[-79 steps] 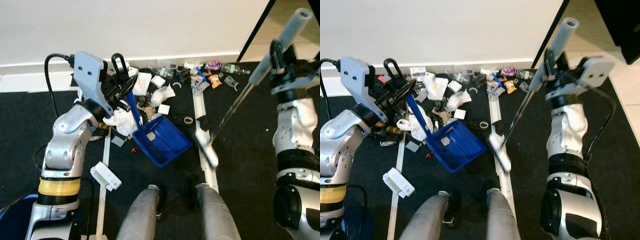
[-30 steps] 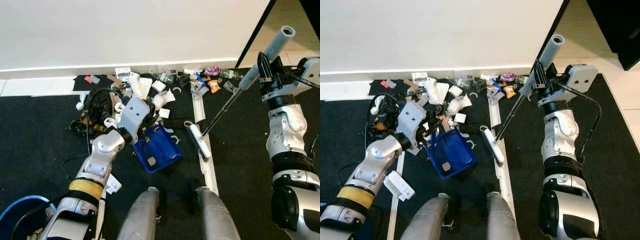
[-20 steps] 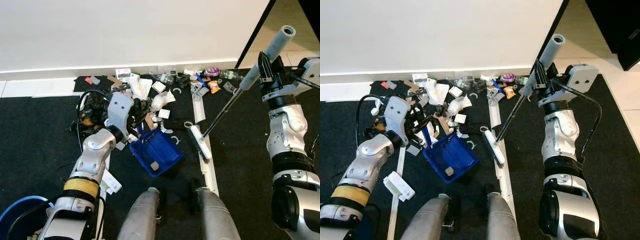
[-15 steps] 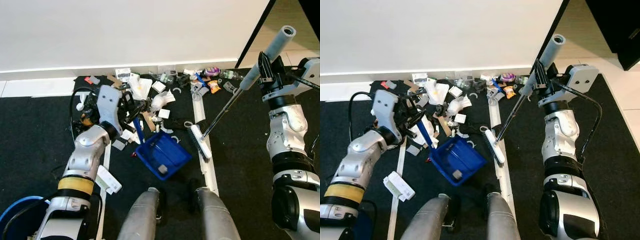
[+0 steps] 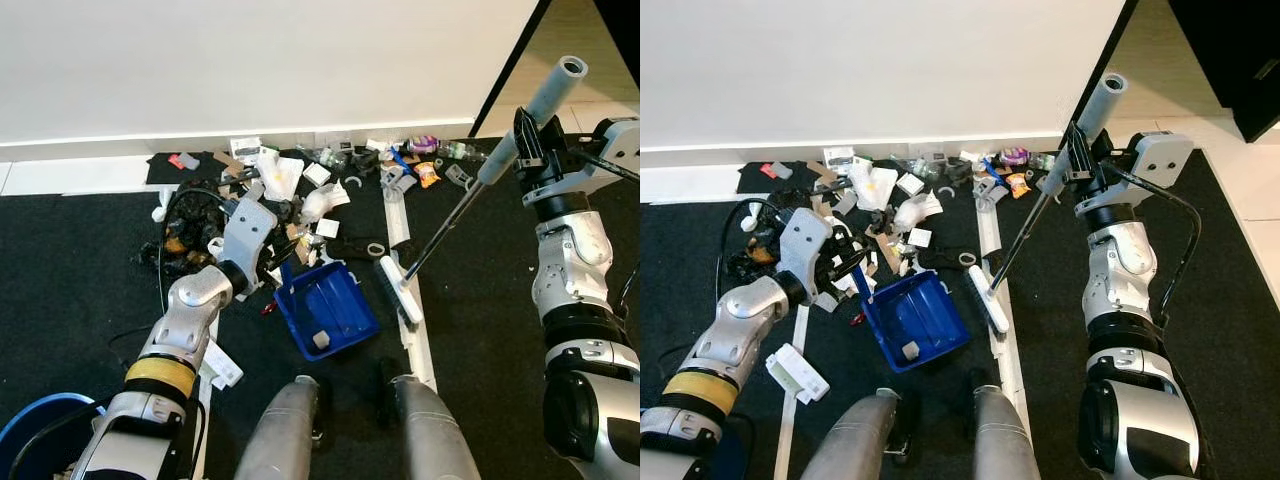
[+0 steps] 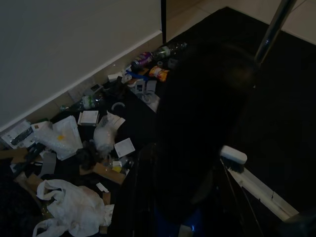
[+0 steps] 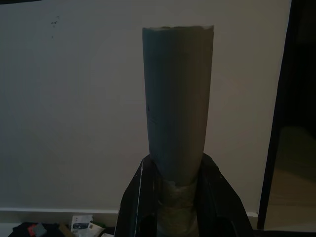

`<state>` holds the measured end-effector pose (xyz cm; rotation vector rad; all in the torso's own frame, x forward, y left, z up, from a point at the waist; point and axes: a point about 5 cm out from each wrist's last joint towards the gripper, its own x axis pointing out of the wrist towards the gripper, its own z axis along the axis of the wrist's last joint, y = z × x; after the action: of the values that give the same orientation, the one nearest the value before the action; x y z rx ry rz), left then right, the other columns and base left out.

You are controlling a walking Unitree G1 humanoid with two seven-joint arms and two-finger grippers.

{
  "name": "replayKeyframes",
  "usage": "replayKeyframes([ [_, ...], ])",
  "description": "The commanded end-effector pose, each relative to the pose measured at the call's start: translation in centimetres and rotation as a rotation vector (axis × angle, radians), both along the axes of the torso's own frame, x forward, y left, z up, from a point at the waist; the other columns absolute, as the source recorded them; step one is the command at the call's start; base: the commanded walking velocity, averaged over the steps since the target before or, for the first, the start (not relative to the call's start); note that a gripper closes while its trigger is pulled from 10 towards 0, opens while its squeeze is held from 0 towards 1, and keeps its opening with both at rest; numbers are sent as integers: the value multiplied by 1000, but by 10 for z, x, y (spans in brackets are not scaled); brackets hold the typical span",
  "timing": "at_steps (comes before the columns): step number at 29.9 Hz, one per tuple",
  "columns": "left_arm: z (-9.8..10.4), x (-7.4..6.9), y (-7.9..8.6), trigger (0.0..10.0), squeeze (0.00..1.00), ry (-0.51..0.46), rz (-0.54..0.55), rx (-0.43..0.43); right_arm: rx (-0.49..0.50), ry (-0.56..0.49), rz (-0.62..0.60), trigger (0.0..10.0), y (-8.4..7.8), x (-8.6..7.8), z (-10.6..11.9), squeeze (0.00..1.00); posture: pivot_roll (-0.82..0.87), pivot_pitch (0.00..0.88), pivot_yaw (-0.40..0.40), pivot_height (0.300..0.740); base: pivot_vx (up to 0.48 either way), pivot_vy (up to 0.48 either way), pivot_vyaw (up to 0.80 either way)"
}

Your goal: Sweep floor

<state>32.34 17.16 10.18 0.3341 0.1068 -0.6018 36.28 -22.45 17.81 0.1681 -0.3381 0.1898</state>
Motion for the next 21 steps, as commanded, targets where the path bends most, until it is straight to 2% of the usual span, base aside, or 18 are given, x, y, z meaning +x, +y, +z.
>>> replayKeyframes([
  [1, -12, -2, 4, 10000, 1000, 47, 5, 54, 4, -33, -20, 10000, -5, -2, 3, 0, 13, 210, 15, 740, 0, 0, 0],
  [4, -13, -2, 3, 10000, 1000, 55, 1, 50, 5, -33, -21, 10000, -5, -2, 3, 0, 13, 209, 16, 740, 0, 0, 0],
  [8, -17, 4, 8, 10000, 1000, 74, 115, 58, 8, -33, -24, 10000, -5, -3, 2, 0, 14, 210, 20, 740, 0, 0, 0],
  [9, -19, 5, 8, 10000, 0, 89, 165, 38, 8, -33, -25, 10000, -6, -3, 2, 0, 16, 210, 21, 740, 0, 0, 0],
  [11, -20, 7, 8, 10000, 0, 104, 232, 0, 9, -32, -26, 10000, -6, -3, 1, 0, 15, 210, 20, 740, 0, 0, 0],
  [13, -17, 12, 11, 10000, 0, 106, 348, -51, 10, -32, -25, 10000, -6, -3, 1, 0, 16, 211, 21, 740, 0, 0, 0],
  [14, -17, 12, 11, 10000, 0, 106, 348, -51, 10, -32, -25, 10000, -6, -3, 1, 0, 16, 211, 21, 740, 0, 0, 0],
  [17, -13, 16, 18, 10000, 0, 140, 536, -130, 9, -33, -23, 10000, -5, -3, 1, 0, 17, 213, 23, 740, 0, 0, 0],
  [19, -11, 16, 19, 10000, 0, 151, 579, -154, 9, -33, -23, 10000, -5, -4, 1, 0, 18, 213, 24, 740, 0, 0, 0],
  [21, -8, 13, 25, 10000, 0, 171, 712, -221, 9, -30, -23, 10000, -6, -4, 0, 0, 23, 215, 25, 740, 0, 0, 0],
])
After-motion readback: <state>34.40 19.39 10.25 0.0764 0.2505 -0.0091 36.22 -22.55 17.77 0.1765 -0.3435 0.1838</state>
